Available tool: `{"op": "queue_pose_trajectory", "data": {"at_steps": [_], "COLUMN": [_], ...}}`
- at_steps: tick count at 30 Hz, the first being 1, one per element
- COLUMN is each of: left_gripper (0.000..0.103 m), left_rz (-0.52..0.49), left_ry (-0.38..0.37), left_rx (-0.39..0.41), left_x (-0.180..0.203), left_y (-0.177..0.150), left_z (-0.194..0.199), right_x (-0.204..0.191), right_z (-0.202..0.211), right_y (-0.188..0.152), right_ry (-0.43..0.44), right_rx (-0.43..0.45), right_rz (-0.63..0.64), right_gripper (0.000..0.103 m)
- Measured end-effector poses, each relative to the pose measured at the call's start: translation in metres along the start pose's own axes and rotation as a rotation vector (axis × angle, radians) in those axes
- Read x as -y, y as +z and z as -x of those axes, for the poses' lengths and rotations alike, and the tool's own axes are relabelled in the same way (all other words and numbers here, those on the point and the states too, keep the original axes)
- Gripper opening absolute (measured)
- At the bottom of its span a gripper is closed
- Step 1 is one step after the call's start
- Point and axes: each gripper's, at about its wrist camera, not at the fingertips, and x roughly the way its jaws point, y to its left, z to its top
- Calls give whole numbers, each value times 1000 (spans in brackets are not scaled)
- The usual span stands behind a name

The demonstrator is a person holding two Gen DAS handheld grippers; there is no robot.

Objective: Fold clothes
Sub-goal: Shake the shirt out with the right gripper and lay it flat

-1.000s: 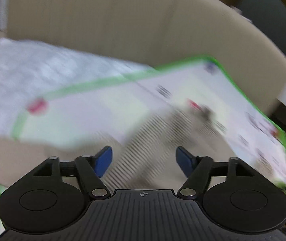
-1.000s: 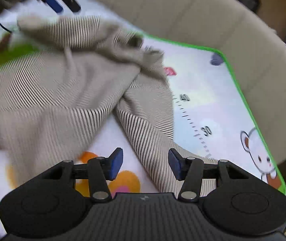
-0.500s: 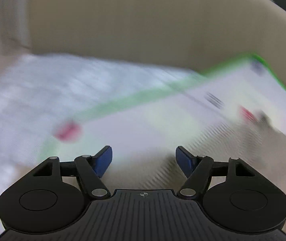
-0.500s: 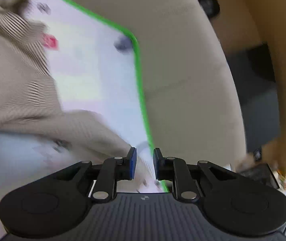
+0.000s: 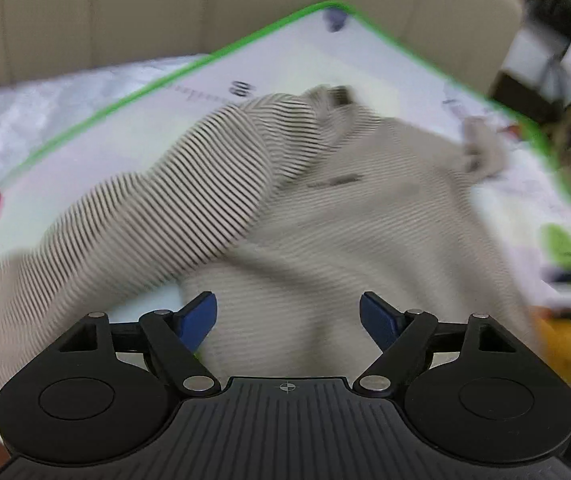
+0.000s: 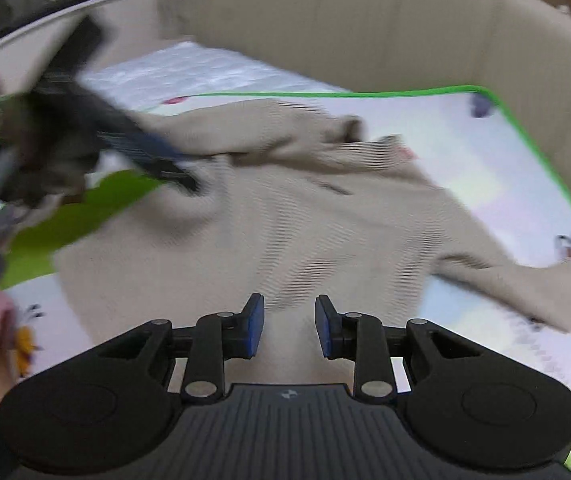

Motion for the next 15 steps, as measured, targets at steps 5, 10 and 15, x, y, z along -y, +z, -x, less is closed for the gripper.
{"op": "queue_pose_trajectory", "data": {"at_steps": [5, 10, 15], "left_gripper": [75, 89, 93], "left_rz": [406, 395, 165], "left_ry": [311, 305, 78], "left_rx": [156, 203, 57], "left_x": [-66, -72, -15], "left_y": [53, 60, 3], "left_z": [-13, 17, 41], "right_x": [-9, 4, -10], "right_z": [-3, -35, -55], "right_y": [1, -5, -42], "right_ry": [-25, -12, 50], "right_rx": [-1, -51, -154], "right_rz": [18, -66, -133], "right_gripper": [27, 32, 32]}}
